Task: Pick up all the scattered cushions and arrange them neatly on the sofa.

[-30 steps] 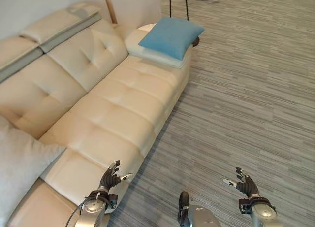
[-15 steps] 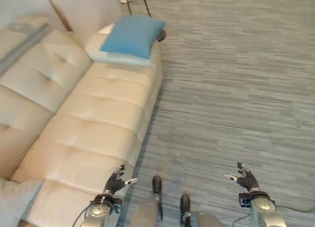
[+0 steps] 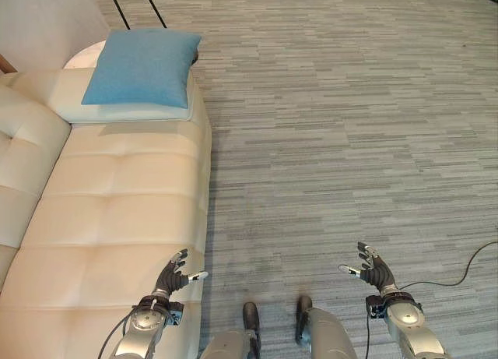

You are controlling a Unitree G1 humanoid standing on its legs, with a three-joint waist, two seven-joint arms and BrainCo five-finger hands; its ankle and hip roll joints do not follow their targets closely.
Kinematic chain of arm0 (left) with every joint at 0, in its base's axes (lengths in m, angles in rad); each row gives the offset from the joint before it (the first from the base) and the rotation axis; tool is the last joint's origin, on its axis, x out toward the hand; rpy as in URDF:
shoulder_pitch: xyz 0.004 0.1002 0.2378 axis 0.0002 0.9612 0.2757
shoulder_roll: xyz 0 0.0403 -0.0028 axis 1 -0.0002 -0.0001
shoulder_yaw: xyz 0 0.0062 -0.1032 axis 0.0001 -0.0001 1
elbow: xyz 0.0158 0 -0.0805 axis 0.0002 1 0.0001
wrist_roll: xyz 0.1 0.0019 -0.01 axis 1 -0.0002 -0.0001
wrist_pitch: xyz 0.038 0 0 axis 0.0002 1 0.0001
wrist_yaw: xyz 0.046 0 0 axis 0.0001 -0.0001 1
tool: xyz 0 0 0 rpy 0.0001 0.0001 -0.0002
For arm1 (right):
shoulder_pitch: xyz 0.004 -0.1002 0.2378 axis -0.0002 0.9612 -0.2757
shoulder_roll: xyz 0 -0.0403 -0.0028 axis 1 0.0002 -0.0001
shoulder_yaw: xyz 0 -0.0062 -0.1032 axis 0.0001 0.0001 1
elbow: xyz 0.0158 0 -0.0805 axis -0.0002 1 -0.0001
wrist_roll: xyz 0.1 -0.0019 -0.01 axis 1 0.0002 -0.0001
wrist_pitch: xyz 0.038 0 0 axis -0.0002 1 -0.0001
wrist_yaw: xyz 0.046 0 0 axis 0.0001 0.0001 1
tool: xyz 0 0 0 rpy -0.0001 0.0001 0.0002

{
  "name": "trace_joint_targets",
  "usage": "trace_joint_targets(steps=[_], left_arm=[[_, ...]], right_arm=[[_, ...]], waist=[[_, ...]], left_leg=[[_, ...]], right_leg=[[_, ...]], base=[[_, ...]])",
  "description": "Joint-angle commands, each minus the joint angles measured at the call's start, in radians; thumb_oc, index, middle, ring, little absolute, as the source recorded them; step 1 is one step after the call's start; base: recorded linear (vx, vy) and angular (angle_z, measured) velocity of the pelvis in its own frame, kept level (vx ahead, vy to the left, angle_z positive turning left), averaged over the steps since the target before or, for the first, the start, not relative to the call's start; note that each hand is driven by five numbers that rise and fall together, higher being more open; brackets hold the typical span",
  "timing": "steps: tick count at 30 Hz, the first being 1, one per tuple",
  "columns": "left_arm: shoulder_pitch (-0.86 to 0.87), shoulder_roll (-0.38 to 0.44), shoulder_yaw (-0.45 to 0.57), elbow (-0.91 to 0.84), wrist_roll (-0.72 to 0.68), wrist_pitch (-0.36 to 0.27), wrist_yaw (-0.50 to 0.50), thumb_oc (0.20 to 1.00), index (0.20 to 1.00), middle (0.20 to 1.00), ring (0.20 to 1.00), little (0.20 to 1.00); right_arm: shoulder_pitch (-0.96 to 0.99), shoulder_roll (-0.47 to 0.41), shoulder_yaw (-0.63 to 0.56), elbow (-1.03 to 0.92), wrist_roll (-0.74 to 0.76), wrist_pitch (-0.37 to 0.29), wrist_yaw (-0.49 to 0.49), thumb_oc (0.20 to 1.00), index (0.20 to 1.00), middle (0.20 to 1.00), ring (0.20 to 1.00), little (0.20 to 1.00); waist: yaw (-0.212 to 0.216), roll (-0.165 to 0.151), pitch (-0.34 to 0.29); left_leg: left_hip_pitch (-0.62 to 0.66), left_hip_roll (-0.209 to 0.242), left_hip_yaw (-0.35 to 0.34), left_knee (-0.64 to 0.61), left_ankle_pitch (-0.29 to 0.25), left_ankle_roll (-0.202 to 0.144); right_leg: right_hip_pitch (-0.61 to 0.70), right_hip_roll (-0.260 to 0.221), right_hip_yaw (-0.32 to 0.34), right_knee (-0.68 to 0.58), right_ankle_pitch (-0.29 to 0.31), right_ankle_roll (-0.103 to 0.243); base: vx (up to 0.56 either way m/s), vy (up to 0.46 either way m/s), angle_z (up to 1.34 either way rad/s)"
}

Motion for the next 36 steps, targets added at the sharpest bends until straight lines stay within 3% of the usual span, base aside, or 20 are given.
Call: trace_joint_targets(steps=[1,4,6,7,9,11,12,14,17,18,20,23,28,29,30,31,32,34,36], left_arm=[[0.023,0.03,-0.001,-0.056,0.047,-0.035,0.014,1.0,1.0,1.0,1.0,1.0],[0.013,0.034,-0.008,-0.069,0.056,-0.037,0.012,1.0,1.0,1.0,1.0,1.0],[0.019,0.033,-0.009,-0.069,0.052,-0.042,0.009,1.0,1.0,1.0,1.0,1.0],[0.011,0.023,-0.015,-0.059,0.045,-0.041,0.016,1.0,1.0,1.0,1.0,1.0],[0.002,0.019,-0.028,-0.058,0.024,-0.042,0.009,1.0,1.0,1.0,1.0,1.0],[-0.005,0.012,-0.035,-0.046,0.02,-0.042,0.011,1.0,1.0,1.0,1.0,1.0],[-0.004,0.01,-0.024,-0.037,0.007,-0.04,0.018,1.0,1.0,1.0,1.0,1.0],[-0.005,0.009,-0.018,-0.034,0.003,-0.038,0.021,1.0,1.0,1.0,1.0,1.0],[0.004,0.009,-0.007,-0.035,0.006,-0.04,0.027,1.0,1.0,1.0,1.0,1.0],[0.009,0.01,-0.001,-0.04,0.007,-0.038,0.029,1.0,1.0,1.0,1.0,1.0],[0.022,0.011,0.015,-0.055,0.008,-0.038,0.034,1.0,1.0,1.0,1.0,1.0],[0.032,0.003,0.047,-0.048,0.003,-0.035,0.048,1.0,1.0,1.0,1.0,1.0],[0.062,0.012,0.074,-0.045,0.013,-0.027,0.043,1.0,1.0,1.0,1.0,1.0],[0.068,0.017,0.077,-0.041,0.016,-0.027,0.04,1.0,1.0,1.0,1.0,1.0],[0.071,0.02,0.072,-0.022,0.014,-0.024,0.04,1.0,1.0,1.0,1.0,1.0],[0.071,0.02,0.072,-0.022,0.014,-0.024,0.04,1.0,1.0,1.0,1.0,1.0],[0.069,0.021,0.068,-0.017,0.015,-0.022,0.04,1.0,1.0,1.0,1.0,1.0],[0.058,0.03,0.065,-0.012,0.005,-0.021,0.047,1.0,1.0,1.0,1.0,1.0],[0.048,0.032,0.063,-0.017,-0.007,-0.021,0.053,1.0,1.0,1.0,1.0,1.0]], right_arm=[[-0.02,-0.022,-0.039,-0.019,-0.013,-0.038,-0.018,1.0,1.0,1.0,1.0,1.0],[0.003,-0.026,-0.051,-0.025,-0.02,-0.038,-0.018,1.0,1.0,1.0,1.0,1.0],[0.014,-0.029,-0.056,-0.02,-0.009,-0.039,-0.01,1.0,1.0,1.0,1.0,1.0],[0.015,-0.035,-0.055,-0.013,-0.01,-0.043,-0.012,1.0,1.0,1.0,1.0,1.0],[0.014,-0.044,-0.06,-0.018,-0.003,-0.041,-0.018,1.0,1.0,1.0,1.0,1.0],[0.015,-0.055,-0.057,-0.022,0.015,-0.049,-0.021,1.0,1.0,1.0,1.0,1.0],[0.014,-0.061,-0.057,-0.022,0.015,-0.038,-0.021,1.0,1.0,1.0,1.0,1.0],[0.009,-0.063,-0.06,-0.024,0.016,-0.035,-0.022,1.0,1.0,1.0,1.0,1.0],[0.0,-0.071,-0.066,-0.052,0.015,-0.041,-0.027,1.0,1.0,1.0,1.0,1.0],[-0.002,-0.073,-0.066,-0.062,0.014,-0.043,-0.032,1.0,1.0,1.0,1.0,1.0],[-0.008,-0.076,-0.057,-0.072,0.008,-0.047,-0.037,1.0,1.0,1.0,1.0,1.0],[0.0,-0.07,-0.058,-0.098,-0.009,-0.043,-0.031,1.0,1.0,1.0,1.0,1.0],[0.013,-0.063,-0.058,-0.14,-0.022,-0.036,-0.008,1.0,1.0,1.0,1.0,1.0],[0.021,-0.06,-0.059,-0.153,-0.022,-0.039,0.0,1.0,1.0,1.0,1.0,1.0],[0.027,-0.05,-0.049,-0.154,-0.028,-0.041,0.007,1.0,1.0,1.0,1.0,1.0],[0.027,-0.05,-0.049,-0.154,-0.028,-0.042,0.007,1.0,1.0,1.0,1.0,1.0],[0.025,-0.042,-0.046,-0.156,-0.034,-0.039,0.012,1.0,1.0,1.0,1.0,1.0],[0.012,-0.033,-0.03,-0.163,-0.035,-0.044,0.014,1.0,1.0,1.0,1.0,1.0],[0.006,-0.025,-0.011,-0.171,-0.046,-0.049,0.01,1.0,1.0,1.0,1.0,1.0]], waist=[[-0.011,0.013,0.015],[-0.034,0.012,0.006],[-0.039,0.016,-0.011],[-0.045,0.027,-0.018],[-0.047,0.024,-0.013],[-0.042,0.017,-0.001],[-0.026,0.008,0.002],[-0.015,0.003,-0.001],[0.02,-0.006,-0.012],[0.033,-0.004,-0.015],[0.064,0.01,-0.023],[0.111,0.016,-0.05],[0.147,-0.01,-0.084],[0.152,-0.021,-0.094],[0.159,-0.055,-0.102],[0.16,-0.056,-0.103],[0.156,-0.064,-0.097],[0.141,-0.054,-0.077],[0.123,-0.028,-0.056]], left_leg=[[0.063,0.015,-0.091,0.032,-0.08,-0.066],[0.126,0.003,-0.137,0.035,-0.137,-0.079],[0.146,0.02,-0.145,0.064,-0.147,-0.104],[0.134,0.044,-0.145,0.135,-0.1,-0.14],[0.029,0.093,-0.126,0.363,-0.019,-0.16],[-0.053,0.128,-0.103,0.525,0.047,-0.146],[-0.109,0.146,-0.065,0.578,0.03,-0.132],[-0.143,0.137,-0.055,0.57,0.01,-0.125],[-0.231,0.11,-0.027,0.427,-0.013,-0.118],[-0.25,0.103,-0.013,0.331,0.01,-0.118],[-0.268,0.081,-0.022,0.139,0.11,-0.138],[-0.332,0.079,-0.002,-0.069,0.169,-0.146],[-0.356,0.092,0.033,-0.035,0.203,-0.133],[-0.36,0.089,0.037,0.003,0.228,-0.125],[-0.354,0.062,0.031,0.073,0.226,-0.099],[-0.356,0.063,0.032,0.075,0.224,-0.099],[-0.342,0.053,0.029,0.098,0.203,-0.088],[-0.294,0.057,0.025,0.129,0.144,-0.063],[-0.206,0.065,0.013,0.119,0.085,-0.038]], right_leg=[[0.026,0.041,0.021,-0.137,0.14,0.003],[0.027,0.049,0.073,-0.166,0.16,0.006],[0.055,0.043,0.072,-0.157,0.164,-0.009],[0.076,0.061,0.071,-0.141,0.151,-0.026],[0.116,0.053,0.05,-0.142,0.122,-0.062],[0.165,0.075,0.038,-0.149,0.081,-0.108],[0.217,0.075,0.03,-0.153,0.047,-0.123],[0.249,0.072,0.028,-0.163,0.036,-0.122],[0.326,0.071,0.028,-0.195,0.007,-0.105],[0.356,0.076,0.028,-0.203,-0.008,-0.1],[0.42,0.108,0.038,-0.217,-0.034,-0.095],[0.538,0.135,0.079,-0.227,-0.098,-0.09],[0.632,0.131,0.131,-0.184,-0.13,-0.077],[0.643,0.119,0.132,-0.154,-0.1,-0.064],[0.591,0.078,0.13,0.014,0.083,0.001],[0.589,0.077,0.131,0.015,0.083,0.001],[0.556,0.059,0.128,0.104,0.18,0.036],[0.463,0.027,0.11,0.282,0.32,0.054],[0.339,-0.004,0.077,0.396,0.263,0.011]], base=[[0.42,-0.081,0.42],[0.43,-0.14,0.39],[0.46,-0.231,0.86],[0.4,-0.262,1.02],[0.3,-0.271,0.73],[0.38,-0.303,0.31],[0.53,-0.286,-0.06],[0.35,-0.128,0.03],[0.42,-0.029,0.11],[0.5,0.027,0.04],[0.56,0.048,-0.04],[0.67,0.084,-0.31],[0.63,0.154,-0.36],[0.89,0.305,-0.5],[0.64,0.229,-0.54],[0.55,0.229,-0.45],[0.32,0.17,-0.37],[0.49,0.261,-0.2],[0.47,0.264,0.11]])
